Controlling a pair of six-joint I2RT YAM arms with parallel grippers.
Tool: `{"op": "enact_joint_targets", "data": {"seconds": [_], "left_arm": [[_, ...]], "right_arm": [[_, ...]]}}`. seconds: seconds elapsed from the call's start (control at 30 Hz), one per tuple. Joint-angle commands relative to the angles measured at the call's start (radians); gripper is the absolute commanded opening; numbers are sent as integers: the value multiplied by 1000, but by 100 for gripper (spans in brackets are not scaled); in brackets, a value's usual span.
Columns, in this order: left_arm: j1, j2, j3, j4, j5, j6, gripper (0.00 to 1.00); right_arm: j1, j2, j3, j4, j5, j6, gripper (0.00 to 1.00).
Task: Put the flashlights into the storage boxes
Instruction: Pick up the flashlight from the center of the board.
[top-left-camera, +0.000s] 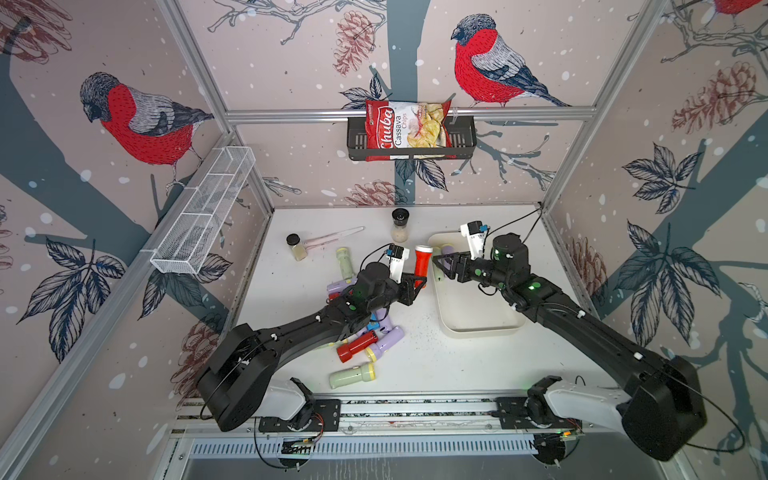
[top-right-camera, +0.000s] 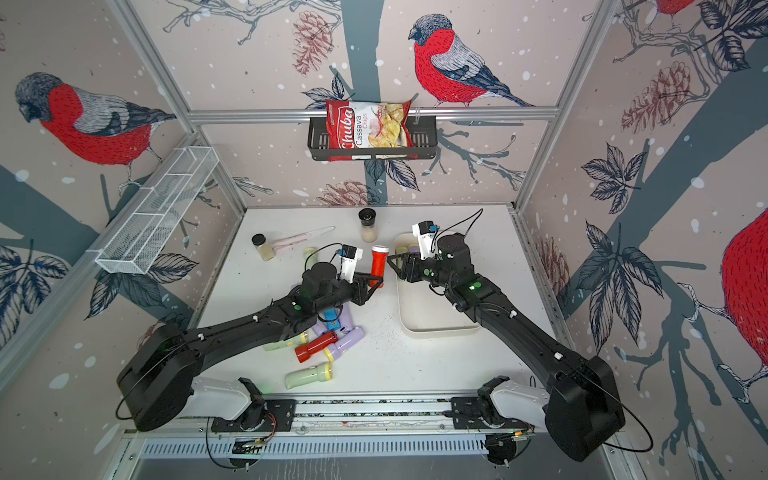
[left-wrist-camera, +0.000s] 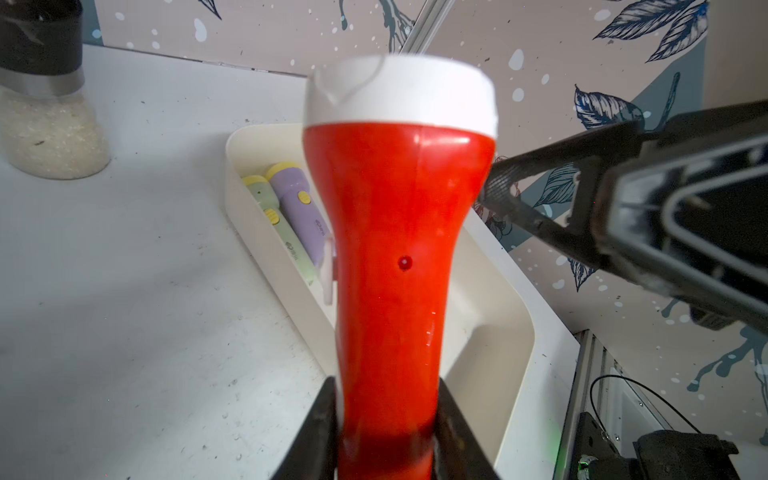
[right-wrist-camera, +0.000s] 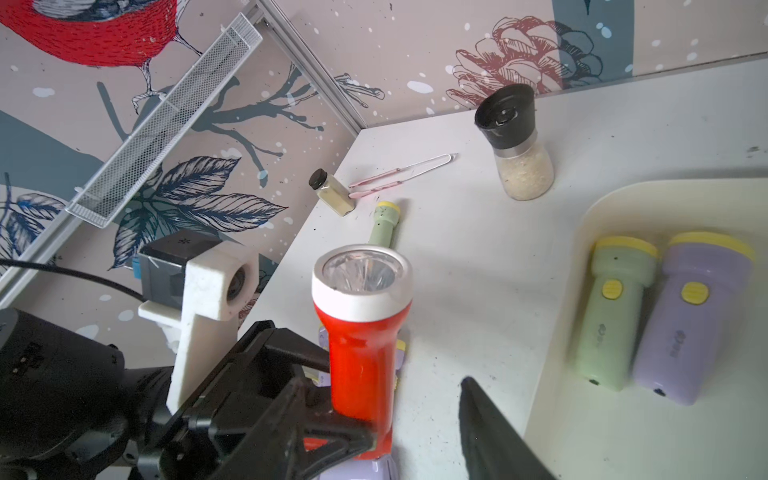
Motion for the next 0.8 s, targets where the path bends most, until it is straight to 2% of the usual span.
{"op": "enact_joint_targets", "data": {"seconds": [0.0, 0.2, 0.63, 0.7, 0.77], "left_arm": [[-5, -12, -7, 85, -7, 33, 6], [-8, -14, -10, 83, -26, 33, 6], [-18, -6, 5, 69, -32, 39, 6], [-18, -8, 5, 70, -27, 42, 7], [-19, -11, 5, 68, -26, 46, 6]], "right_arm": [[16, 0, -6, 66, -32, 47, 60], [43, 18, -1, 82, -45, 80, 60], [129, 124, 63, 23, 69, 75, 57], [131, 129, 65, 31, 77, 78, 53], [133, 134, 69, 40, 85, 77, 44]]}}
